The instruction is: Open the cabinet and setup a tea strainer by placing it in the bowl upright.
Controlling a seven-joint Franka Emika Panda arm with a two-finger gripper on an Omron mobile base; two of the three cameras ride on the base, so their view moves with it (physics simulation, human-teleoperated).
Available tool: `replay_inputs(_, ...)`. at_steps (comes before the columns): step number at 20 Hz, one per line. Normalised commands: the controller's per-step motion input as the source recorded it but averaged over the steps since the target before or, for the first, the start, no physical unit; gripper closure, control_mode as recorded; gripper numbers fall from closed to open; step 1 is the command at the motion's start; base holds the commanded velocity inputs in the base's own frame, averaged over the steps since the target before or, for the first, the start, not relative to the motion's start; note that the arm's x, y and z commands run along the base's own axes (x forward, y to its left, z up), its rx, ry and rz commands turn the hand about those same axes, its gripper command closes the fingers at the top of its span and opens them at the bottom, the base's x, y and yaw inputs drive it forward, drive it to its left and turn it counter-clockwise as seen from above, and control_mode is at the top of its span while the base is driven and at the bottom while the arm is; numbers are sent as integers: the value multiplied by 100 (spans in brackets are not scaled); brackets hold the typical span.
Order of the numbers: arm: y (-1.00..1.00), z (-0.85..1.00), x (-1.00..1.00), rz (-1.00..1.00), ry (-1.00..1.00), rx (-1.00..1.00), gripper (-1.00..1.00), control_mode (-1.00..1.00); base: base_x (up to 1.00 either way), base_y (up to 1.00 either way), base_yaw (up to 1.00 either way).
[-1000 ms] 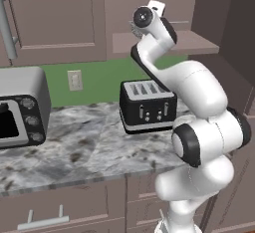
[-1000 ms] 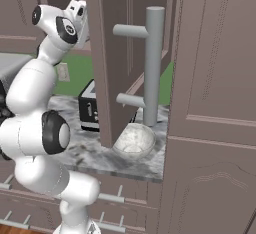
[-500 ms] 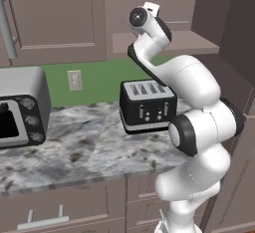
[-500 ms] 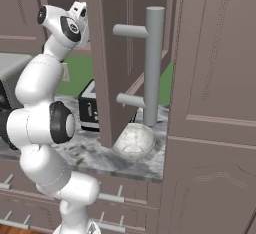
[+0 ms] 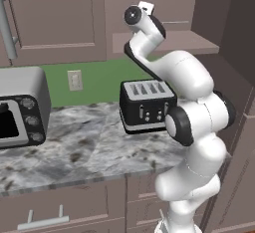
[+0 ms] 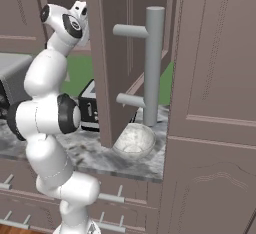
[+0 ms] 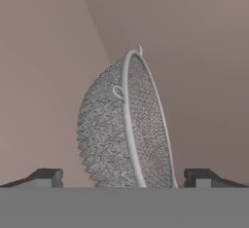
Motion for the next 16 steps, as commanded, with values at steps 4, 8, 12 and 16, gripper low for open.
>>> replay_inputs(4, 1, -5, 33, 0, 4, 0, -100, -100, 0, 0, 0)
replay_inputs(8, 0, -2, 25, 0, 4, 0, -100, -100, 0, 0, 0)
replay_inputs(12, 0, 0, 19, 0, 0, 0, -100, -100, 0, 0, 0)
replay_inputs(16, 0, 0, 5, 0, 0, 0, -100, -100, 0, 0, 0)
